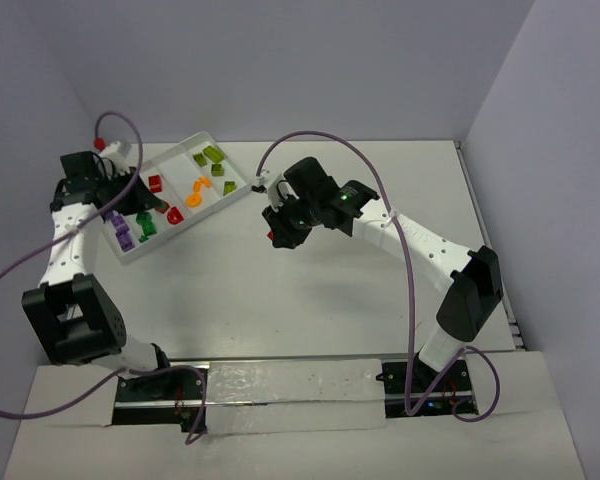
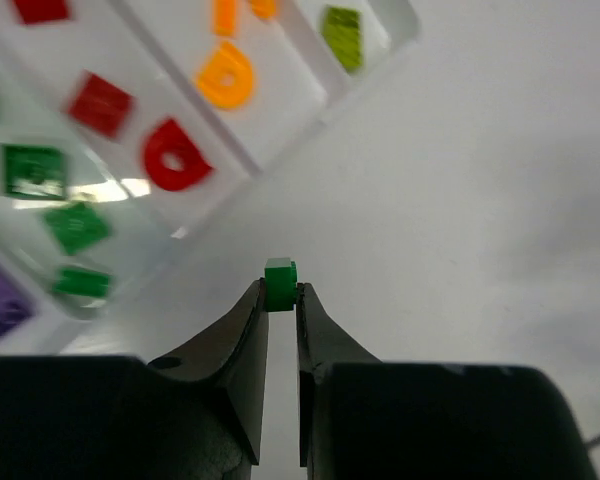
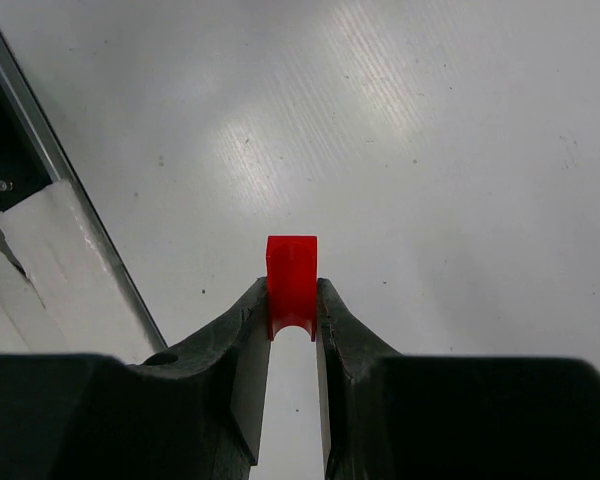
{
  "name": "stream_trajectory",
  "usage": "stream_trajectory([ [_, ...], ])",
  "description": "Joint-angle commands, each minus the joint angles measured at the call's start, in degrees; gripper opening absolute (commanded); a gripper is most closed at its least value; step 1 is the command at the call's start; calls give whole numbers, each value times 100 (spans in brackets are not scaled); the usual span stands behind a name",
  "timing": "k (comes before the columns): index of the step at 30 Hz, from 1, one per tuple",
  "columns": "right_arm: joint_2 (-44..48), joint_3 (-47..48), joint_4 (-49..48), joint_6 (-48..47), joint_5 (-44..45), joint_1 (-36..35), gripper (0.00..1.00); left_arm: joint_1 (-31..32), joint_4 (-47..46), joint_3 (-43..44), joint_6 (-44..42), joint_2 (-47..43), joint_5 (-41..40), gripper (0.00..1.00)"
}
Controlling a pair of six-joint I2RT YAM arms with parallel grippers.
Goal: Sort the legos into containers by color
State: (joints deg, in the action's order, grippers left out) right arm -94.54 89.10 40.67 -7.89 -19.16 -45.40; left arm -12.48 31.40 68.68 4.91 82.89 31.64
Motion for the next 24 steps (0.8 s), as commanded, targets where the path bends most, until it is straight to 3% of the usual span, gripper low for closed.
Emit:
stream_trajectory([
  [1, -1, 220, -130, -111, -68, -7, 0, -605, 470, 1016, -1157, 746, -287, 0],
  [10, -179, 352, -77, -108, -115, 92, 0, -1408, 571, 2981, -1358, 2860, -564, 0],
  [24, -278, 230, -118, -140, -260, 239, 0, -1424, 171, 4637, -1215, 4472, -906, 8],
])
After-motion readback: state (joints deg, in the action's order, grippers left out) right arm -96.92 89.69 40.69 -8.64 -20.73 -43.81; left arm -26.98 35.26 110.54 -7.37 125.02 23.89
